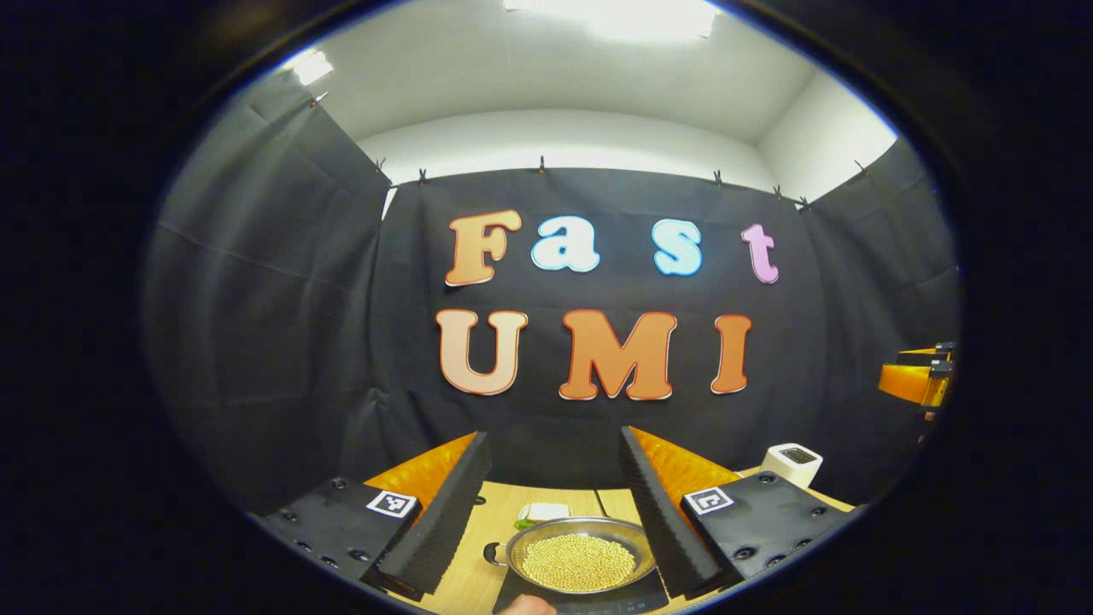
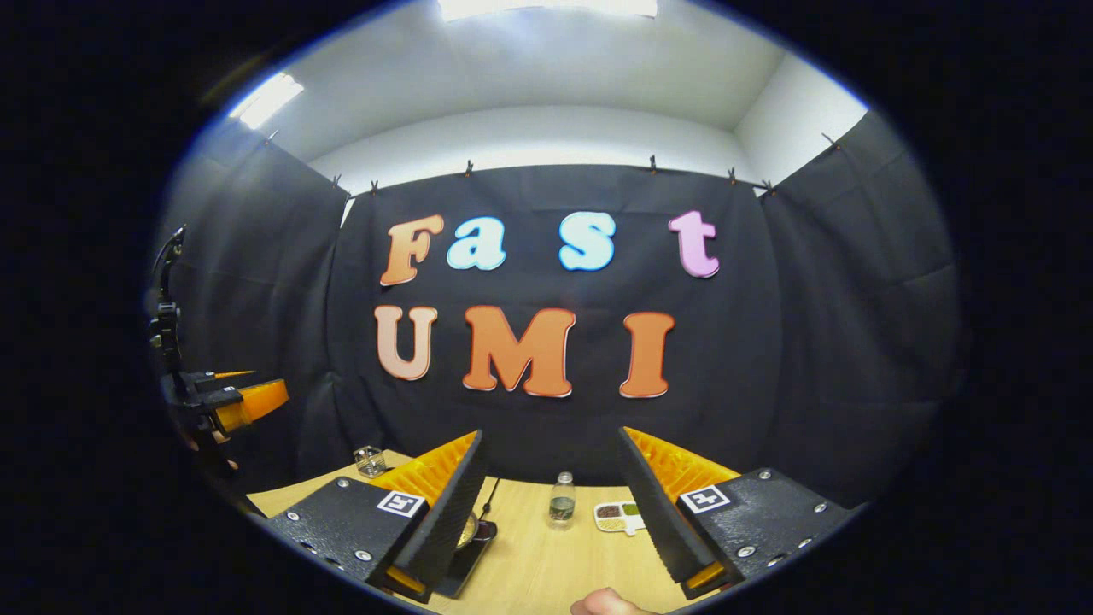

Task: First push the handle of the pot to place it horizontally, then grasp the pot with both hands and set it on the induction cooktop.

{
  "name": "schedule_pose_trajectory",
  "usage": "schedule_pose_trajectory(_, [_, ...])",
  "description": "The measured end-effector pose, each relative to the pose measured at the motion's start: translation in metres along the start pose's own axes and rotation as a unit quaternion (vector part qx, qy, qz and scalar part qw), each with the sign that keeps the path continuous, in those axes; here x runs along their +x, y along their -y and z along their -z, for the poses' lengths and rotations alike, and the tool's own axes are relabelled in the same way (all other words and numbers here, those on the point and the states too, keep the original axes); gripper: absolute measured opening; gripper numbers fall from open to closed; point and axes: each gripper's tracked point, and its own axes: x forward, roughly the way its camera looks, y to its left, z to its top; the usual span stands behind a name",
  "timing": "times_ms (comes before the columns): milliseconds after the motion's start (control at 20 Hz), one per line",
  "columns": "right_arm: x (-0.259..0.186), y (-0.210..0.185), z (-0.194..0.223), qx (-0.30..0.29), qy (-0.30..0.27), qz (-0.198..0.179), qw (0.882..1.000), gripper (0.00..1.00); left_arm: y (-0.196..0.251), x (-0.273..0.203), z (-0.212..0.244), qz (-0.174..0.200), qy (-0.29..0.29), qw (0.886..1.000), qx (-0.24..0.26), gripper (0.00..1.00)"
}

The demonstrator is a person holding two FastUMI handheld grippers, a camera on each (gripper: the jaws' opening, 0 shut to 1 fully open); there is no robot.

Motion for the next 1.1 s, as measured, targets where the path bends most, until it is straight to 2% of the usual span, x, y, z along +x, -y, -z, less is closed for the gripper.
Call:
schedule_pose_trajectory(200, [-0.044,0.033,-0.028,-0.009,0.034,0.02,0.999,0.93,0.0,-0.043,-0.025,0.0,0.024,1.0,-0.003,0.99])
schedule_pose_trajectory(250, [-0.052,0.043,-0.033,-0.015,0.04,0.025,0.999,0.98,0.003,-0.055,-0.035,0.001,0.033,0.999,-0.001,0.99])
schedule_pose_trajectory(300, [-0.061,0.048,-0.04,-0.021,0.045,0.027,0.998,0.93,0.007,-0.062,-0.044,0.005,0.04,0.999,0.005,0.99])
schedule_pose_trajectory(400, [-0.076,0.051,-0.053,-0.033,0.056,0.03,0.997,0.93,0.012,-0.075,-0.054,0.005,0.043,0.999,0.013,0.99])
schedule_pose_trajectory(700, [-0.111,0.038,-0.091,-0.044,0.121,0.011,0.992,0.93,0.018,-0.108,-0.085,0.003,0.072,0.997,0.03,0.99])
schedule_pose_trajectory(750, [-0.112,0.037,-0.091,-0.048,0.124,0.01,0.991,0.97,0.023,-0.106,-0.086,0.008,0.071,0.997,0.036,0.99])
schedule_pose_trajectory(800, [-0.115,0.037,-0.091,-0.05,0.123,0.009,0.991,0.93,0.027,-0.109,-0.087,0.017,0.068,0.997,0.04,0.97])
schedule_pose_trajectory(850, [-0.116,0.037,-0.09,-0.05,0.121,0.007,0.991,0.94,0.026,-0.112,-0.087,0.02,0.066,0.997,0.044,0.96])
schedule_pose_trajectory(900, [-0.118,0.036,-0.09,-0.048,0.122,0.005,0.991,0.94,0.025,-0.114,-0.089,0.019,0.067,0.996,0.047,0.95])
schedule_pose_trajectory(950, [-0.119,0.035,-0.091,-0.045,0.122,0.002,0.992,0.97,0.024,-0.116,-0.091,0.015,0.071,0.996,0.049,1.0])
schedule_pose_trajectory(1100, [-0.121,0.036,-0.095,-0.044,0.126,0.001,0.991,0.95,0.016,-0.126,-0.102,-0.003,0.091,0.995,0.051,1.0])
